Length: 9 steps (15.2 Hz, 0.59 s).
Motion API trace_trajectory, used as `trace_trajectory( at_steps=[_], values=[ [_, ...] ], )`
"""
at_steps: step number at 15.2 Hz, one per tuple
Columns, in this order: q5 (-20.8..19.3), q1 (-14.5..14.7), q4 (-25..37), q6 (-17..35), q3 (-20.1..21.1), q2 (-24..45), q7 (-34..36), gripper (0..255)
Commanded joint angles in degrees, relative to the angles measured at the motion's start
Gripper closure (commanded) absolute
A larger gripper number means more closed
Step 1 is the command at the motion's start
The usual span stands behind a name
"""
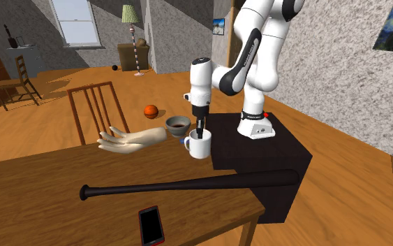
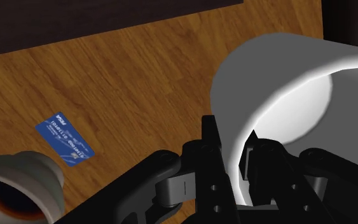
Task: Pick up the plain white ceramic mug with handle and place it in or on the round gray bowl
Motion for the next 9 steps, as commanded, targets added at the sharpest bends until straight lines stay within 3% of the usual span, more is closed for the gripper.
trace_trajectory(
  at_steps=[1,9],
  values=[
    [0.6,0.4,0.3,-2.1,-0.3,-1.7,-0.4,255],
    [1.8,1.2,2.2,-9.9,-1.6,-7.8,-1.5,255]
  ],
)
